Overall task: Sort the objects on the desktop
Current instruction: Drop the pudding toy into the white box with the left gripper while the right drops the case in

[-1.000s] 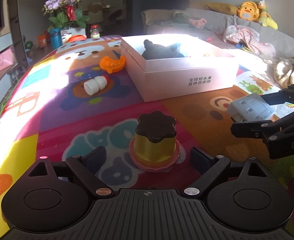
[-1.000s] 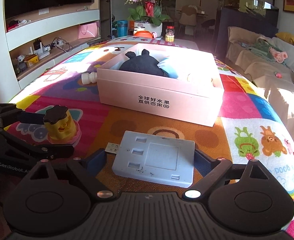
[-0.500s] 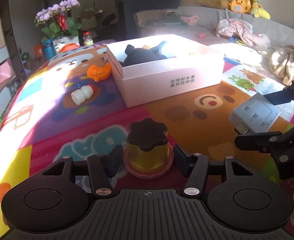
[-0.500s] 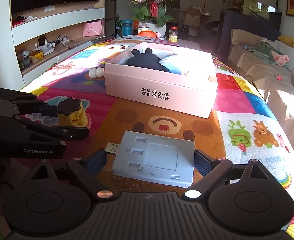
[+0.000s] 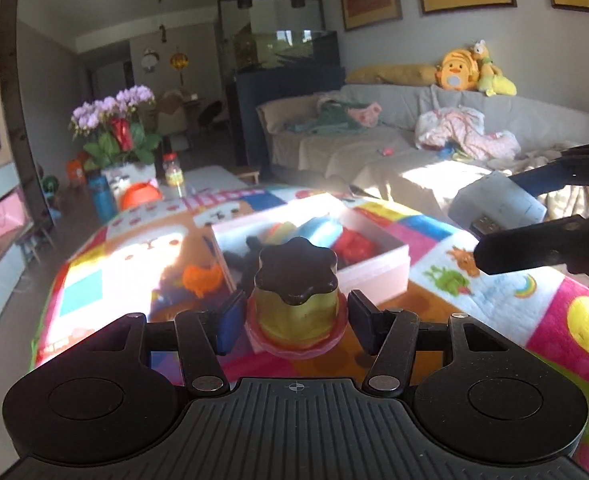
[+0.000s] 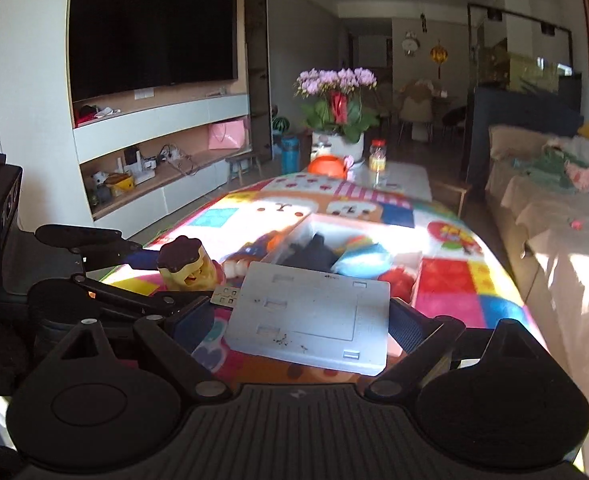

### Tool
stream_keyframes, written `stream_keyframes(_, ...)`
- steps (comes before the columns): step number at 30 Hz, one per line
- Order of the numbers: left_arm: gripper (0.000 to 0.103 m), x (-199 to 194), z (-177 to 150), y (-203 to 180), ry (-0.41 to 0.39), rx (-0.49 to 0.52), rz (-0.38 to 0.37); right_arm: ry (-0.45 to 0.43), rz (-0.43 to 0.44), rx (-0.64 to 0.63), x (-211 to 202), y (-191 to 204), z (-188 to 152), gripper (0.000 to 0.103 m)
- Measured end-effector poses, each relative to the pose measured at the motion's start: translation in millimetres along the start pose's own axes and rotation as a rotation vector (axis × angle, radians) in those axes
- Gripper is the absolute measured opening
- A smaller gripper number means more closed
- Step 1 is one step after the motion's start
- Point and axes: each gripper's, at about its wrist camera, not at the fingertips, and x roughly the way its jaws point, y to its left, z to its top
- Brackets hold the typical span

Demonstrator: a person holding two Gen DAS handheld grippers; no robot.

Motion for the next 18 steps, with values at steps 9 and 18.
stream_keyframes(9,0.063,103.0,67.3,-8.9,-0.002,-0.051,-0.065,0.055,0.015,-0.068,25.2,-7.1,-17.1,0.092)
stream_keyframes(18,0.085,98.1,22.1,42.3,0.078,-0.16,0.062,0.139,0.035,0.024,63.3,-26.4,-31.5,0.092)
